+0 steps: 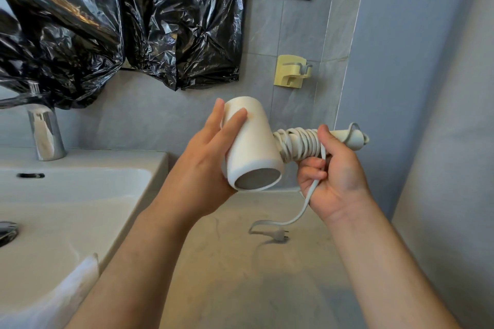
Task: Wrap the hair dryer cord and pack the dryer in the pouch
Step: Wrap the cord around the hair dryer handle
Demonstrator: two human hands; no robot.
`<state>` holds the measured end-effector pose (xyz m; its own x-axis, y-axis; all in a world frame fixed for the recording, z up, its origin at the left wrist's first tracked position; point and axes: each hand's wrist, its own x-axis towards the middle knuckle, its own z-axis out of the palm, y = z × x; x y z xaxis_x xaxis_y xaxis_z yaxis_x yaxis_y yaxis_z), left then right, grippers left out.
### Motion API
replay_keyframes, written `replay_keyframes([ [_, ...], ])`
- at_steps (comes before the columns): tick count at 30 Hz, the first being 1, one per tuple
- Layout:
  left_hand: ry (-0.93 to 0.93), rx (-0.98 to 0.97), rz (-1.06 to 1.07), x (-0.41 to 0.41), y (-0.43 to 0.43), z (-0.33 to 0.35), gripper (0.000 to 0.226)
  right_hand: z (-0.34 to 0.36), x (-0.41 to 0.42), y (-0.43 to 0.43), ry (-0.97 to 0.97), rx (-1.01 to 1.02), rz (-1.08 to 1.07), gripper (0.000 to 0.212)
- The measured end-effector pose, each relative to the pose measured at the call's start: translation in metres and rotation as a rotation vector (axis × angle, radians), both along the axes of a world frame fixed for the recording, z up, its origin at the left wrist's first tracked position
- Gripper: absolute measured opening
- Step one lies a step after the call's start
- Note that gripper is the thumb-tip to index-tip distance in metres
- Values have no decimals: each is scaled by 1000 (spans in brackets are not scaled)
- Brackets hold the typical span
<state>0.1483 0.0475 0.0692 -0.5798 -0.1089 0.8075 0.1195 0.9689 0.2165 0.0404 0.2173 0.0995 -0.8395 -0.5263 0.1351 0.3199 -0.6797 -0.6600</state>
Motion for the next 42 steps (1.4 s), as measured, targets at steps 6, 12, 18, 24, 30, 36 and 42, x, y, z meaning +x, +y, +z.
replay_keyframes([
  [6, 28, 211, -250, 6, 0, 4, 103, 4, 3, 6, 162, 121, 45, 16],
  [12, 36, 496, -470, 4, 6, 2, 80, 4, 3, 12, 243, 146, 68, 19],
  [18, 38, 609, -505, 1, 7, 4, 90, 1, 3, 8, 220, 131, 135, 21],
  [24, 37, 705, -525, -2, 20, 2, 66, 3, 5, 12, 283, 145, 80, 24],
  [30, 42, 1062, -568, 2, 21, 9, 64, -1, 12, 7, 371, 143, 87, 22],
  [36, -86, 1371, -618, 5, 22, 15, 65, 1, 17, 4, 468, 143, 4, 27],
  [42, -211, 1544, -566, 8, 16, 18, 55, 1, 17, -1, 387, 93, -137, 18],
])
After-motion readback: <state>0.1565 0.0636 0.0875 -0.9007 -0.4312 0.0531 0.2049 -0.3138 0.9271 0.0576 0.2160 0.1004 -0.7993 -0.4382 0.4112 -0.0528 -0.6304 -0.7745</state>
